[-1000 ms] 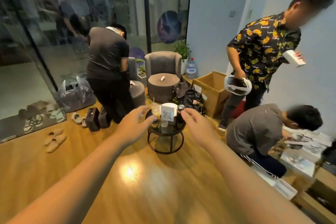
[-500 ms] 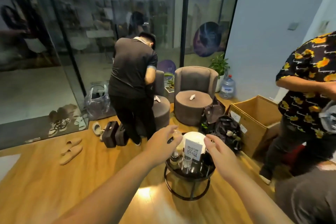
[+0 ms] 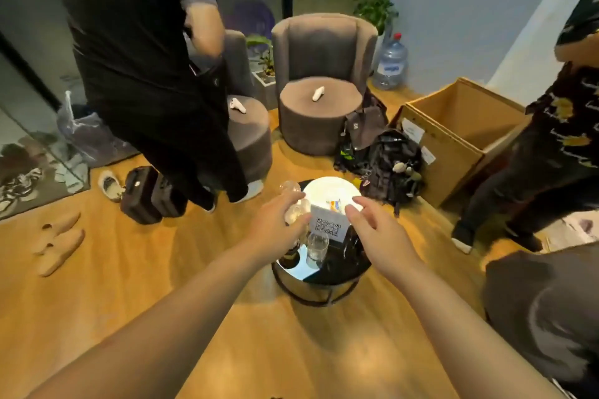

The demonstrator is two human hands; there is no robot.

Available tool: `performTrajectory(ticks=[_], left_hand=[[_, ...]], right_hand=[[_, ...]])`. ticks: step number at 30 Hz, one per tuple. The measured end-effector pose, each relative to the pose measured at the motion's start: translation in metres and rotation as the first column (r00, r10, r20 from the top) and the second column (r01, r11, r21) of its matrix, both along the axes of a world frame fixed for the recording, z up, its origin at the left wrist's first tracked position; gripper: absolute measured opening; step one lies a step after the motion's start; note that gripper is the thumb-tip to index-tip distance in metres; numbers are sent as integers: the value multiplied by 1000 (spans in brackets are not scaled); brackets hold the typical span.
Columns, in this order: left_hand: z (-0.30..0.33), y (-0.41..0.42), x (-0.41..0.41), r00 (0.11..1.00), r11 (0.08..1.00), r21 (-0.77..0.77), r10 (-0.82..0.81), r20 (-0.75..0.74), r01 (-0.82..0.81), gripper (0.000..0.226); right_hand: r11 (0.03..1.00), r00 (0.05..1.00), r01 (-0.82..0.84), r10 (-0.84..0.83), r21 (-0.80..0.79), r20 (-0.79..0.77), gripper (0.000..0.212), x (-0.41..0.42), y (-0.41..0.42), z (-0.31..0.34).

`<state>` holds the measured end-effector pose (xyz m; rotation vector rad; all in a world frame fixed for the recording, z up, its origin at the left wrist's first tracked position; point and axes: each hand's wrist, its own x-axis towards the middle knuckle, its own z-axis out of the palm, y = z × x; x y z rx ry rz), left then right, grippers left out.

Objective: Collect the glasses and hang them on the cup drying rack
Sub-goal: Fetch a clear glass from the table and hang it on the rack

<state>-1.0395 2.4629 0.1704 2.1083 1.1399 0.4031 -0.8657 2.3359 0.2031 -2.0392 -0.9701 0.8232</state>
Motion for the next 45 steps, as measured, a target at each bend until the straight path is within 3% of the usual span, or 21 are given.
performTrajectory(ticks=[10, 16, 22, 36, 41, 45], left_hand=[[-204, 97, 84, 953, 982, -33, -189, -238, 187, 71], [-323, 94, 113, 889, 963, -75, -266, -372, 257, 84], [-398, 94, 135, 884, 966, 52, -208, -419, 252, 106], [-408, 97, 160, 895, 990, -22, -133, -425, 137, 79], [-376, 99, 156, 921, 987, 22, -139, -363, 157, 70], [-324, 101, 154, 917, 978, 68, -161, -365, 199, 79]], right_hand=[[996, 1000, 20, -18, -89, 15, 66, 60, 106, -156], [991, 999, -26, 30, -127, 22, 61, 75, 111, -244], [994, 999, -5, 9, -113, 39, 60, 79, 92, -304], [996, 989, -50, 60, -74, 132, 63, 88, 69, -322], [997, 984, -66, 71, -40, 164, 65, 95, 65, -304], [995, 977, -91, 95, -29, 189, 74, 97, 54, -275]])
